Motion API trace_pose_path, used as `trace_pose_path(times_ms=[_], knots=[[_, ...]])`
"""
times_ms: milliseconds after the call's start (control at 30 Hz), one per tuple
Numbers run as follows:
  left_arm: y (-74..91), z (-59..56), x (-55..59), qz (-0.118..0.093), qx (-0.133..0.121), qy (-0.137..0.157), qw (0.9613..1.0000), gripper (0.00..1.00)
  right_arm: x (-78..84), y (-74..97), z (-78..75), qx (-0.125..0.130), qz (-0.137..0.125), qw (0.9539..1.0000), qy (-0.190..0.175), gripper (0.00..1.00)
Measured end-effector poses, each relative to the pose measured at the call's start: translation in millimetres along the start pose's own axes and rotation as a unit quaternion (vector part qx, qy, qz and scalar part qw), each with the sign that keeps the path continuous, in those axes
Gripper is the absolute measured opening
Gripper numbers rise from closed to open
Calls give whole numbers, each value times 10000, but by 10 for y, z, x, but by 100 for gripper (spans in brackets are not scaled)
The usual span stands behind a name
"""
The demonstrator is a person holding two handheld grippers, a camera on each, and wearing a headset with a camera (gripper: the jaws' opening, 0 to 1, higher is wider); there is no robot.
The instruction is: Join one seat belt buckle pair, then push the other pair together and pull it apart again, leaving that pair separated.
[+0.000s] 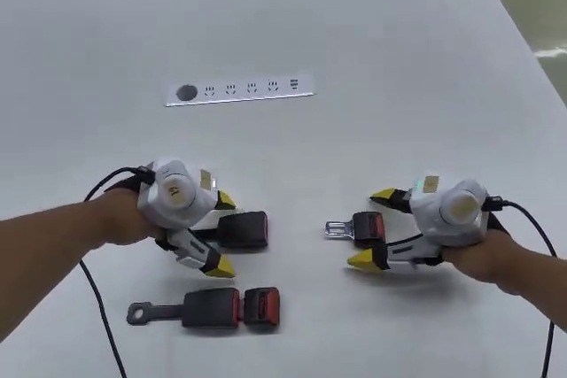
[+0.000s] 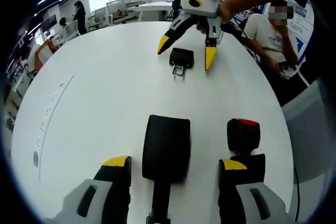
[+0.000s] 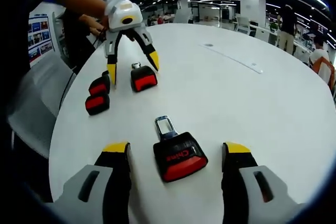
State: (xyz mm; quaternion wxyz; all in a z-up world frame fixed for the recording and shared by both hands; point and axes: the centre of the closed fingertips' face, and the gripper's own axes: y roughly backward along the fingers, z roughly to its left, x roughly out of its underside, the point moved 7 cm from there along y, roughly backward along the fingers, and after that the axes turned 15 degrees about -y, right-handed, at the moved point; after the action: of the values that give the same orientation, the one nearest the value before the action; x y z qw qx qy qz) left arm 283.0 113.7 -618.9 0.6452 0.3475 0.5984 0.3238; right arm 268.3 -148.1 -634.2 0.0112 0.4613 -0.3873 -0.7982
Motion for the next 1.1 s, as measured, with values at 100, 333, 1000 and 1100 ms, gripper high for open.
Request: trace_pose_path(times_ms=[100,333,1000,1100], knots=[[36,34,73,-53,-206,380,9990,79,-61,31,35,319,-345,9988,-150,74],[299,-14,-55,-599,-966,1165,9867,90,-245,173,120,1170,-1082,9852,-623,76],[914,-619,83,-1269,-2409,2329,9336,100,-377,505,714,1929,-1837,9578,-1081,85],[997,-766,112,-1438,-2570,2582,9201,100,-385,578,781,2012,-1958,9532,-1119,87]])
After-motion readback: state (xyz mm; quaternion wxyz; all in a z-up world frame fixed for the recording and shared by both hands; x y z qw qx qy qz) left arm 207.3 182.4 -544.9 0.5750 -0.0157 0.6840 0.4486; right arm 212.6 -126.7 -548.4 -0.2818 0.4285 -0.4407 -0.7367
